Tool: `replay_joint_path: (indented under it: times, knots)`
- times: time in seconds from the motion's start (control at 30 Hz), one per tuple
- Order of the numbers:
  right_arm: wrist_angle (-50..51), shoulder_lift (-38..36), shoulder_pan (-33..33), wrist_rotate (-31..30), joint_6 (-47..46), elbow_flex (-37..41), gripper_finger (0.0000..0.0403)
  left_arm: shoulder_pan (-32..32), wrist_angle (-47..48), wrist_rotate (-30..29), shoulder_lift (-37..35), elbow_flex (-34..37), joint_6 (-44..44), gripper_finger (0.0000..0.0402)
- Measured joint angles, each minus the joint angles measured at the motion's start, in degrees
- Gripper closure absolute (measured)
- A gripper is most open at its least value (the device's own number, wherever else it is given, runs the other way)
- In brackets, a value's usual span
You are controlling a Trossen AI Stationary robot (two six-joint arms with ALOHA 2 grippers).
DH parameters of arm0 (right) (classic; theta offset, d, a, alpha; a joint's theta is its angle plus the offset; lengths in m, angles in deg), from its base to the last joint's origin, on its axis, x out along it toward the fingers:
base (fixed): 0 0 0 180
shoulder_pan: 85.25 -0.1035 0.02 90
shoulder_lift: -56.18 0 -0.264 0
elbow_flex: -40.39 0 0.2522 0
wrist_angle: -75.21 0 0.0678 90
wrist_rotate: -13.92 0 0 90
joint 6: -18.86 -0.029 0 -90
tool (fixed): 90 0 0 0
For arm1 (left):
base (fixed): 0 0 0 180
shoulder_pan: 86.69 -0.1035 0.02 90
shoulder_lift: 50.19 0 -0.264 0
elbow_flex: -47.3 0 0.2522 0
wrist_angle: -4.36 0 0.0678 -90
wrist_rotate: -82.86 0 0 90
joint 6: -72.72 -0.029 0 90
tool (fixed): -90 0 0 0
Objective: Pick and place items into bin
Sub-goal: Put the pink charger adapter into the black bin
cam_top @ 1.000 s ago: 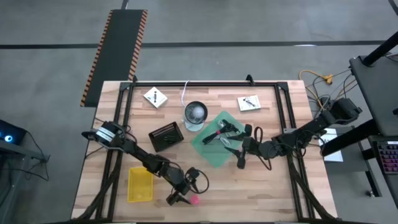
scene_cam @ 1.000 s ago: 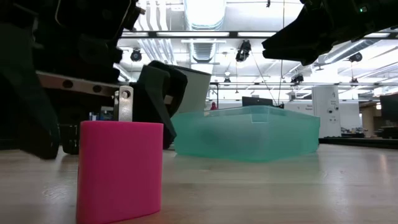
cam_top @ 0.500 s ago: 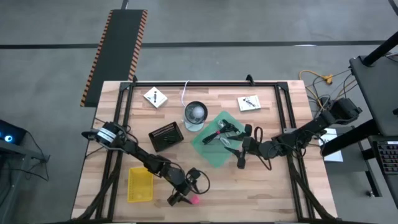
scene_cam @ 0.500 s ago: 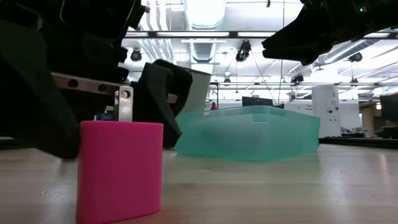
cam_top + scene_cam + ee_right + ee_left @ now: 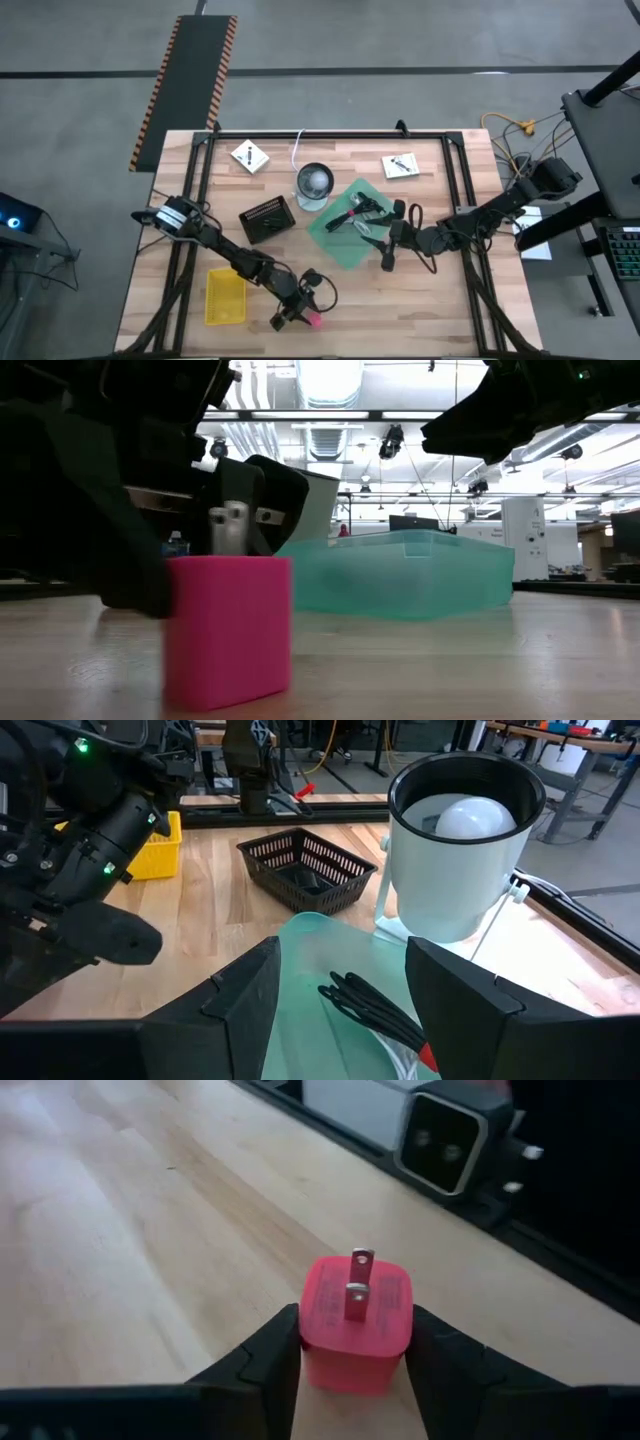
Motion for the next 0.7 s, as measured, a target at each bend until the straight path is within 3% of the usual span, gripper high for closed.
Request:
replay_joint_path:
  times: [0.23, 0.43, 0.7]
  knots:
    - [0.0, 0.0, 0.0, 0.0, -0.4, 0.0, 0.0202, -0.1, 3.7, -3.0, -2.2, 0.0, 0.1, 0.0266]
    - [0.0, 0.0, 0.0, 0.0, -0.4, 0.0, 0.0202, -0.1, 22.0, -10.0, -12.4, 0.0, 0.5, 0.0266]
    - [0.0, 0.0, 0.2, -0.3, -0.4, 0.0, 0.0202, -2.9, 41.1, -31.6, -26.6, 2.7, 6.1, 0.0266]
